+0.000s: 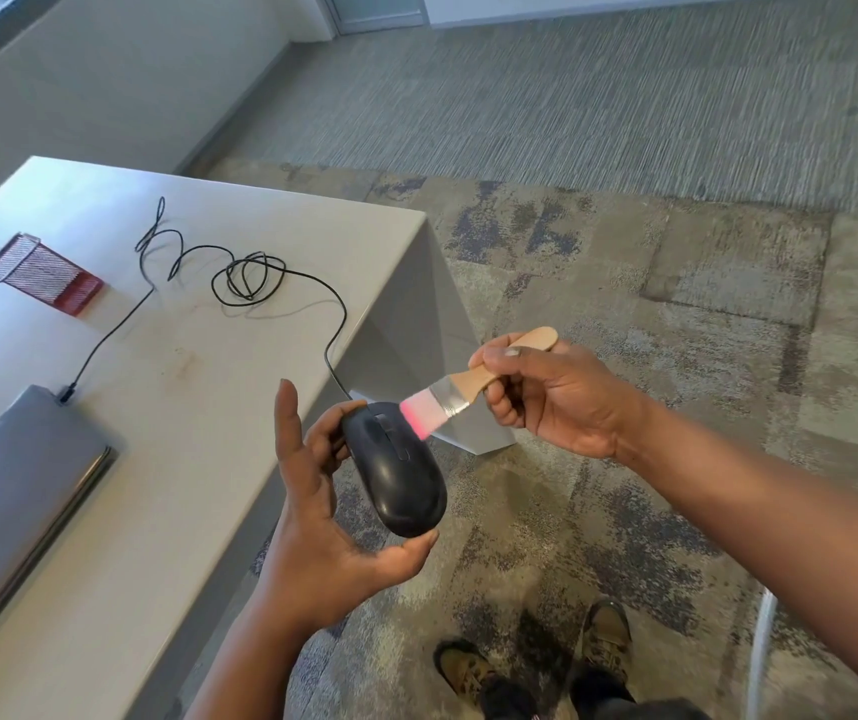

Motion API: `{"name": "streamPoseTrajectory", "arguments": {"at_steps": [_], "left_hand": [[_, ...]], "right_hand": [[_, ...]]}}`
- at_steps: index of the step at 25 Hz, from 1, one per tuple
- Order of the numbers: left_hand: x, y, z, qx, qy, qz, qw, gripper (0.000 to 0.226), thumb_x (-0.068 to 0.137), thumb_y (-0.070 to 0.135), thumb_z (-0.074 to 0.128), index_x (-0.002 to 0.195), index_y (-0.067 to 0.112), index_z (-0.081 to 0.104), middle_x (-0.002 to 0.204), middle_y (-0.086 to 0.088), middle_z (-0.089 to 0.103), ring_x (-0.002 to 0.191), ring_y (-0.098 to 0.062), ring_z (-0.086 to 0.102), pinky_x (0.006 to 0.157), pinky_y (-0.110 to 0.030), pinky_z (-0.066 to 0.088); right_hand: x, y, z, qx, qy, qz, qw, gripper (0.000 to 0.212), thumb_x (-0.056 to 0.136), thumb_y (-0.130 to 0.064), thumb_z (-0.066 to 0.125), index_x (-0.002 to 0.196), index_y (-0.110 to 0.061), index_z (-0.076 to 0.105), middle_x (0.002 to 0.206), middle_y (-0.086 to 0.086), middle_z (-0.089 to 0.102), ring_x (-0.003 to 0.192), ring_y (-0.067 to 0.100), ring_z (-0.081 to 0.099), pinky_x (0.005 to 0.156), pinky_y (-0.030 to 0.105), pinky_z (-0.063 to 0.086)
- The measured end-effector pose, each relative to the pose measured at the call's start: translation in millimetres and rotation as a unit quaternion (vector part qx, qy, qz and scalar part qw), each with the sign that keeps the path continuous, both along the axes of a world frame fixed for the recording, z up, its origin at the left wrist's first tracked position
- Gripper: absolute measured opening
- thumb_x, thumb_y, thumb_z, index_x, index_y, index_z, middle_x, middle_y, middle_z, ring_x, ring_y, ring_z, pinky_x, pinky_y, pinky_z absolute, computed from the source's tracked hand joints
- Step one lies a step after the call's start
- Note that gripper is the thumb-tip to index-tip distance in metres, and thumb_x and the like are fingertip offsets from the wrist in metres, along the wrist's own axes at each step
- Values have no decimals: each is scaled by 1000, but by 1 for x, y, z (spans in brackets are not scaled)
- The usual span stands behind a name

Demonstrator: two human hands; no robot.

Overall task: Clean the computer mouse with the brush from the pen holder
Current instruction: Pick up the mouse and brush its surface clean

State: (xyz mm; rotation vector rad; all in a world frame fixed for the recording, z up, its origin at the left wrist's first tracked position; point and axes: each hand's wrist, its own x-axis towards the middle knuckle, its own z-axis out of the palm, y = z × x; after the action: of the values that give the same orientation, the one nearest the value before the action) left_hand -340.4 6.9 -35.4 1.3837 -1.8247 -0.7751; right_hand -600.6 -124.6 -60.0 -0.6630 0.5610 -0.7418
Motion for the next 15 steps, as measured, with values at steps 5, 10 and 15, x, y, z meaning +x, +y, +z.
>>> {"name": "streamPoseTrajectory", "arguments": {"at_steps": [5,10,15], "left_hand": [[0,1,0,7,-6,9,1000,157,67,31,100,172,38,-17,158,-10,48,149,-31,52,127,-47,38],[1,0,-1,-3,-14,13,1000,158,67,31,100,172,36,-17,160,-10,48,152,-34,50,128,-54,37],[1,0,1,0,-20,18,1000,157,67,32,99,172,37,-17,160,-8,47,151,-31,51,128,-46,38]], "right_hand": [[-4,7,-2,-67,57,-43,995,18,98,-8,63,87,-12,77,68,8,66,60,15,60,54,23,49],[3,13,12,-132,40,4,990,13,95,-13,66,87,-12,77,65,7,68,56,14,61,52,24,49],[-7,7,14,-128,106,-72,984,17,98,-7,63,84,-10,73,62,7,64,54,16,55,50,28,42]]}}
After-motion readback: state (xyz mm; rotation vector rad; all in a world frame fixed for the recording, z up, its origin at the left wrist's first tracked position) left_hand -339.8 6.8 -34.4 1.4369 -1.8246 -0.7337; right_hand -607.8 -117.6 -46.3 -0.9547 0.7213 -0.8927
